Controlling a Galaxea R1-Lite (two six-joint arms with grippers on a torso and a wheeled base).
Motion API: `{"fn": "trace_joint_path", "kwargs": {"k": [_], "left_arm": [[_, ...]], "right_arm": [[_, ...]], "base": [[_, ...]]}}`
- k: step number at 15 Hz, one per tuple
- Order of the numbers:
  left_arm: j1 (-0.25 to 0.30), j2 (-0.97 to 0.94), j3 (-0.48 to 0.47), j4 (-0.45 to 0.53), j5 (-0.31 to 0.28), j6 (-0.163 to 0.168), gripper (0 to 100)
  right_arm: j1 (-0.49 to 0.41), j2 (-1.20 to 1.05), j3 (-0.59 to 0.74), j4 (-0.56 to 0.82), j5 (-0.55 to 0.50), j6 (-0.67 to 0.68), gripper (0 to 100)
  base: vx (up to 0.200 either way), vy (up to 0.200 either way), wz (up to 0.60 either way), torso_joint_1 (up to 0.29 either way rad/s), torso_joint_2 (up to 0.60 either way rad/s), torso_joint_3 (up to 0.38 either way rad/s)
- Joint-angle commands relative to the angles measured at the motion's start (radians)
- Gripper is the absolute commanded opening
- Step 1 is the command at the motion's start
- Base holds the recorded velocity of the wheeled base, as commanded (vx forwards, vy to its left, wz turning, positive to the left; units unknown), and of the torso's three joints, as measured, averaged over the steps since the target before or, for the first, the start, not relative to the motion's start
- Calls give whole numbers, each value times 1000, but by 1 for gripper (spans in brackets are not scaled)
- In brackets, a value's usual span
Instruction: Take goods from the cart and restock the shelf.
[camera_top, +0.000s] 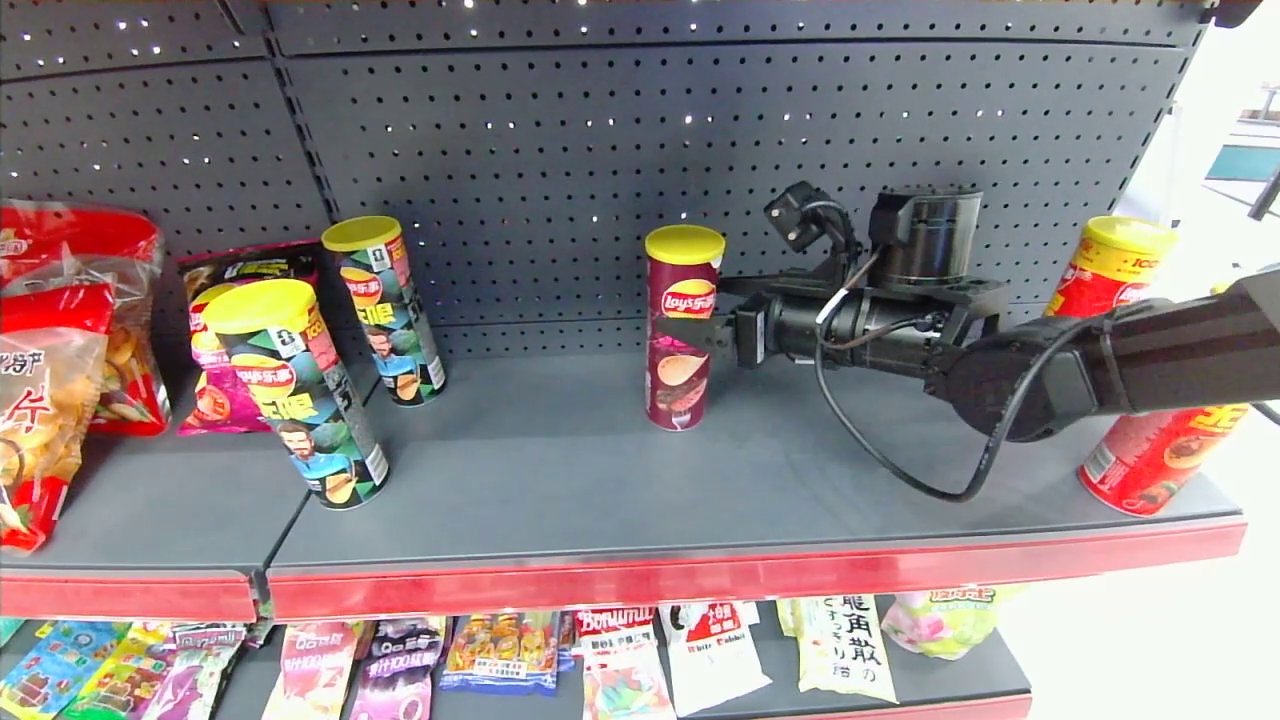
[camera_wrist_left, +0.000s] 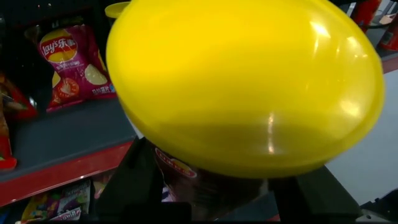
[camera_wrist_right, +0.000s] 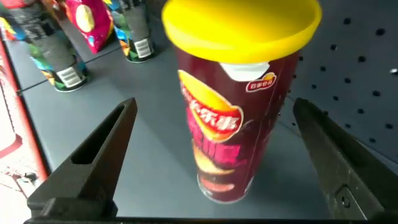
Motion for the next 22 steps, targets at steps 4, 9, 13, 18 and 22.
{"fn": "trace_joint_path", "kwargs": {"k": [4, 9, 13, 18, 22], "left_arm": [[0, 5, -5, 0, -1, 0, 0], [0, 8, -2, 2, -1, 0, 0], [0, 8, 0, 2, -1, 0, 0], [0, 7, 0, 2, -1, 0, 0], [0, 4, 1, 2, -1, 0, 0]], "right_arm": [[-10, 69, -84, 1, 1, 0, 100], [-6, 101, -124, 1, 4, -1, 100], [-5, 134, -179, 2, -1, 0, 0], [9, 147, -202, 9, -4, 0, 0], [44, 16, -114, 9, -51, 0, 0]], "base": [[0, 0, 0, 0, 0, 0], [0, 0, 0, 0, 0, 0], [0, 0, 0, 0, 0, 0], [0, 0, 0, 0, 0, 0], [0, 0, 0, 0, 0, 0]]}}
